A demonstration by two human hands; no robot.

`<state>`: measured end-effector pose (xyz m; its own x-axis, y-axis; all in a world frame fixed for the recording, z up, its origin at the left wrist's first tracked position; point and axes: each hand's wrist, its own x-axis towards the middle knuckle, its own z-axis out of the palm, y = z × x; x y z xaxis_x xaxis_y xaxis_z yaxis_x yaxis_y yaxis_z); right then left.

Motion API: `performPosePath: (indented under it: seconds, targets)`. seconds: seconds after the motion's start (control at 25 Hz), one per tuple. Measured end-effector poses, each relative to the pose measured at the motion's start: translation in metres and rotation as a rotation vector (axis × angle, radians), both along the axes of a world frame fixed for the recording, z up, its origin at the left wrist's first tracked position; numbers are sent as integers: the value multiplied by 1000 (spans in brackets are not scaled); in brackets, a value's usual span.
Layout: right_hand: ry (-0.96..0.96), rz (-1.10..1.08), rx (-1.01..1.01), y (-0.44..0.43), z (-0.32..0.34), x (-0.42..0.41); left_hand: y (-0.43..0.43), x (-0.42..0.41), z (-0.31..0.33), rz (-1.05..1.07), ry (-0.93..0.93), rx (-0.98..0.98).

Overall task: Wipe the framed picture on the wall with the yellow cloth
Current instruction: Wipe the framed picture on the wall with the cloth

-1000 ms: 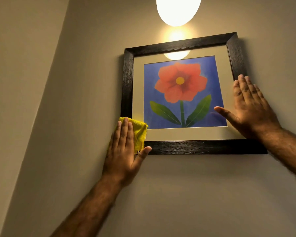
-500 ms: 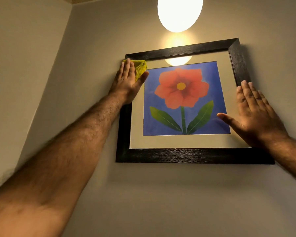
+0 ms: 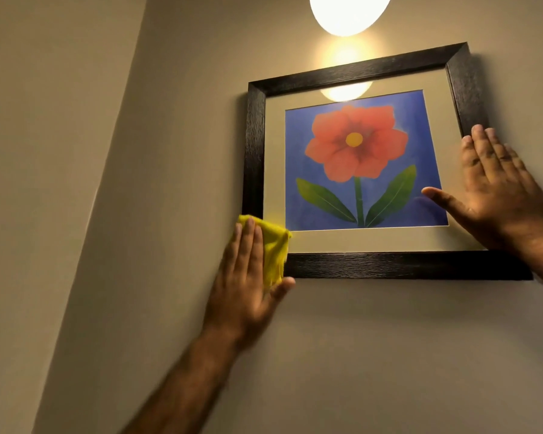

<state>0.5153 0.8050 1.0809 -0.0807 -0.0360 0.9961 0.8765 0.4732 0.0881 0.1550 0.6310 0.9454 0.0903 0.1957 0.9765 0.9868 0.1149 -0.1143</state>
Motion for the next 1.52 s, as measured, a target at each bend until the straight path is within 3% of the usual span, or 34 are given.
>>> performPosePath:
  seconds: [0.24, 0.6, 0.76, 0.96, 1.08, 1.2, 1.36, 1.52]
  targets:
    - [-4, 0, -9, 0, -1, 0, -2, 3, -30, 76, -38, -54]
    - [3, -5, -2, -5, -2, 0, 2, 8, 143, 25, -91, -11]
    - [-4, -3, -4, -5, -1, 1, 5, 7, 150, 10, -107, 1]
    - [-3, -8, -17, -8, -2, 0, -14, 13, 166, -221, -172, 128]
    - [-8, -30, -28, -15, -2, -1, -33, 14, 176, -191, -183, 162]
    - [26, -35, -30, -24, -2, -4, -43, 18, 179, -194, -285, 211]
    - [108, -14, -24, -40, -3, -20, -50, 2, 178, -138, -613, 170]
    - [45, 65, -2, -66, -1, -46, -50, -9, 177, -236, -675, 133]
